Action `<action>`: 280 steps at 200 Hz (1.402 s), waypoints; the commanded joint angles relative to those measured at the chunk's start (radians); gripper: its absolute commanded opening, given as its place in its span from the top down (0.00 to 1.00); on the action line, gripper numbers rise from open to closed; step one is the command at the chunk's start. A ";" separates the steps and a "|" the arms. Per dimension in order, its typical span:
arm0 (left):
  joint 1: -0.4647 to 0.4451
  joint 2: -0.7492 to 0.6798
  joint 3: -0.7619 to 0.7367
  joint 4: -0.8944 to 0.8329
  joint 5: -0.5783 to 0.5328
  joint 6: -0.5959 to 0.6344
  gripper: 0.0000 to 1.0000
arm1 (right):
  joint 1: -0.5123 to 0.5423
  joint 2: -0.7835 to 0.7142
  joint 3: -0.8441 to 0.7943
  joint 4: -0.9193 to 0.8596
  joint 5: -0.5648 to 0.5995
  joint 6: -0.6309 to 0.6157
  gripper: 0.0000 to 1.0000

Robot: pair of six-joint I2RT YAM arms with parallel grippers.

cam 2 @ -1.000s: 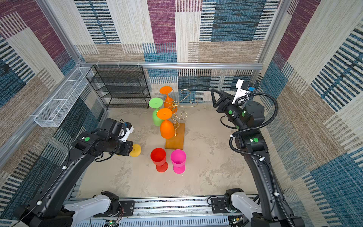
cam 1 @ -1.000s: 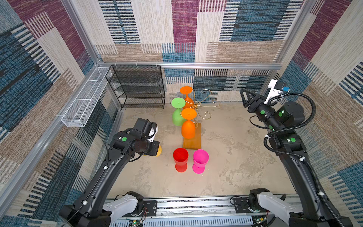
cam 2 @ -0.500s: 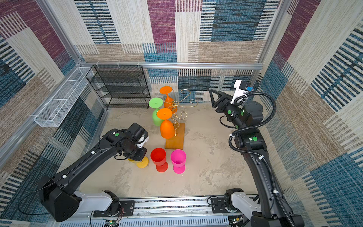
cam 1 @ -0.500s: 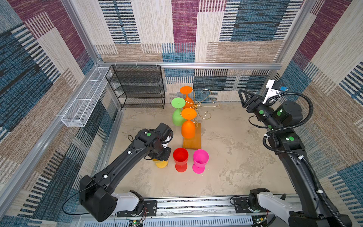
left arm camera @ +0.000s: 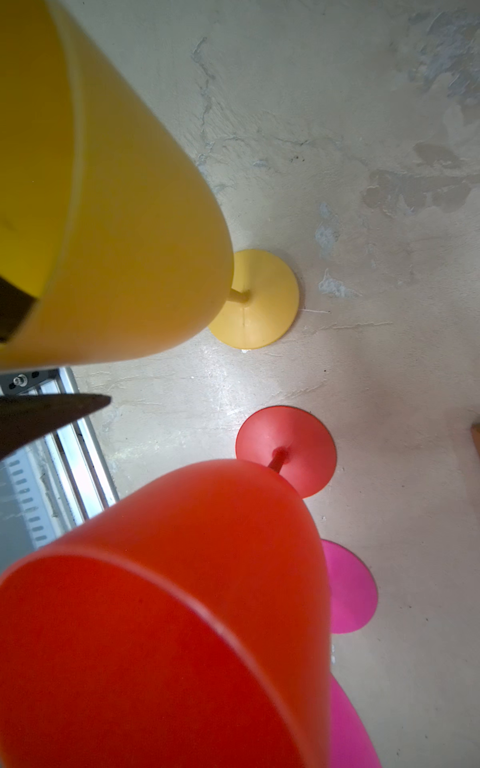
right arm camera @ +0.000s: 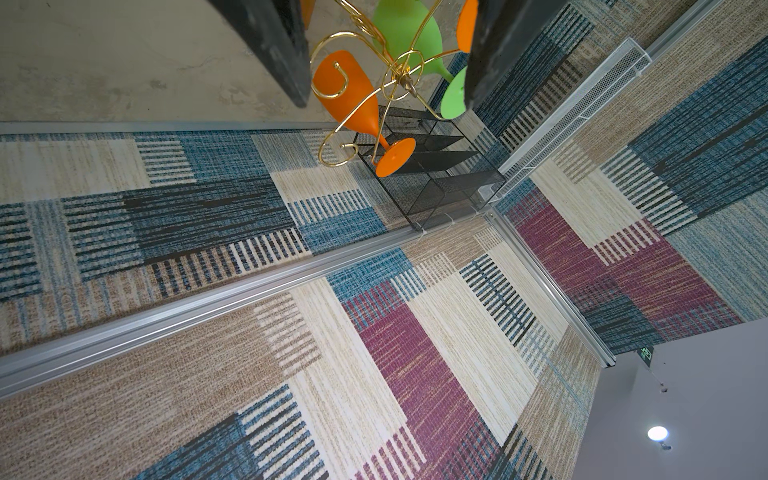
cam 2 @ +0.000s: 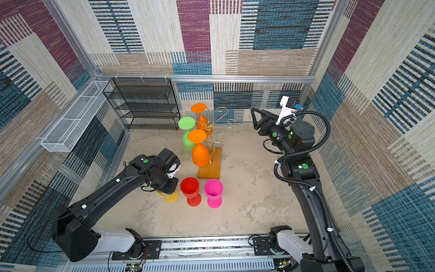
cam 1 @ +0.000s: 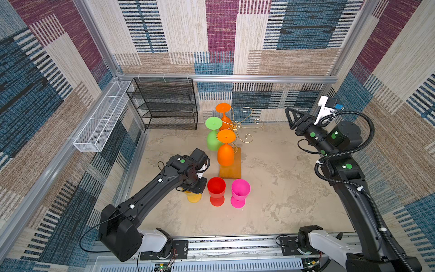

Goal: Take the wine glass off the wine glass rack
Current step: 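Lower the yellow glass beside the red glass with the left gripper while the right withdraws, then release the yellow glass and raise the left gripper while the right reaches the orange glass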

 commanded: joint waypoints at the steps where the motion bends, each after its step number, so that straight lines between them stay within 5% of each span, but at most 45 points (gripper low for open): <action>1: -0.002 -0.033 0.017 0.004 0.030 -0.025 0.67 | 0.000 0.002 -0.001 0.008 -0.013 -0.004 0.40; 36: -0.002 -0.142 0.123 0.004 0.094 -0.022 0.59 | 0.000 0.006 0.000 0.014 -0.058 0.011 0.40; 61: -0.001 -0.226 0.219 0.038 0.103 -0.023 0.57 | 0.007 0.045 0.039 0.023 -0.235 0.039 0.42; 105: 0.007 -0.328 0.256 0.198 -0.031 -0.040 0.49 | 0.253 0.223 0.281 -0.221 -0.253 -0.106 0.42; 163: 0.015 -0.328 0.231 0.341 -0.071 -0.036 0.45 | 0.326 0.350 0.343 -0.320 -0.378 -0.048 0.43; 280: 0.039 -0.344 0.141 0.408 -0.032 -0.013 0.45 | 0.378 0.574 0.633 -0.747 -0.235 -0.185 0.42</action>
